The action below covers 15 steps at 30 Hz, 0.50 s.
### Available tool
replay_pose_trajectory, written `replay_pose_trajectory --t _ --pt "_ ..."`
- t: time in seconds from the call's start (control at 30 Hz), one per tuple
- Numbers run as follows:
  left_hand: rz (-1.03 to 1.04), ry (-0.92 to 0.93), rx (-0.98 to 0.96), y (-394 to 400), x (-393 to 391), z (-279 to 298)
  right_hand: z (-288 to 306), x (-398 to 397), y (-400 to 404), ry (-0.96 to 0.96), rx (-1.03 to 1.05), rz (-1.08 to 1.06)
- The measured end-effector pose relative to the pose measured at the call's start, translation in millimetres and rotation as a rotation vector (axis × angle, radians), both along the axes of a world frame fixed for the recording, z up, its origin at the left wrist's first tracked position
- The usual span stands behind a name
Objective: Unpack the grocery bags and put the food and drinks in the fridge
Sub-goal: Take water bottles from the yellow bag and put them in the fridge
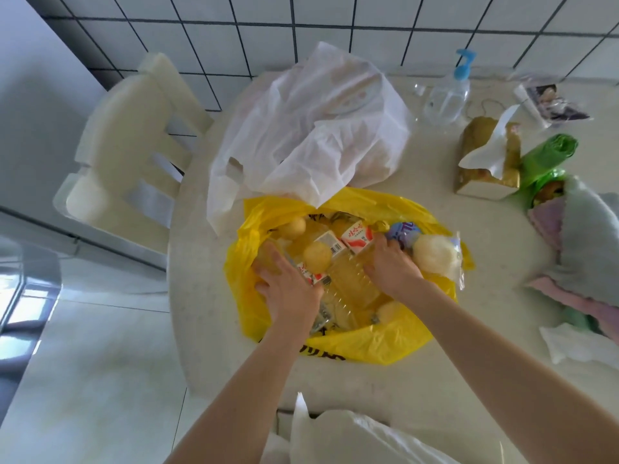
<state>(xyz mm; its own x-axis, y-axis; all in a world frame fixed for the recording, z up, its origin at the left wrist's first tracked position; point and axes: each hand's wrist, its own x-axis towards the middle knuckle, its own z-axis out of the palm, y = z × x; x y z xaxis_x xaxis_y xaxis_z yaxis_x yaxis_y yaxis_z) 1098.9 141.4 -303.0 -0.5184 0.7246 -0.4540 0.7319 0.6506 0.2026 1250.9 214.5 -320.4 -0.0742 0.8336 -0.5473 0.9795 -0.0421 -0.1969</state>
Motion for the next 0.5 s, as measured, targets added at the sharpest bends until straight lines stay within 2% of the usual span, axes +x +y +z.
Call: replay_pose_trajectory --t 0.37,0.5 --pt "0.077 -0.068 0.085 7 -8 -7 -3 -14 16 -0.046 -0.036 -0.063" --pt "0.115 -0.193 0.138 6 -15 -2 8 -10 24 -0.026 -0.077 -0.064"
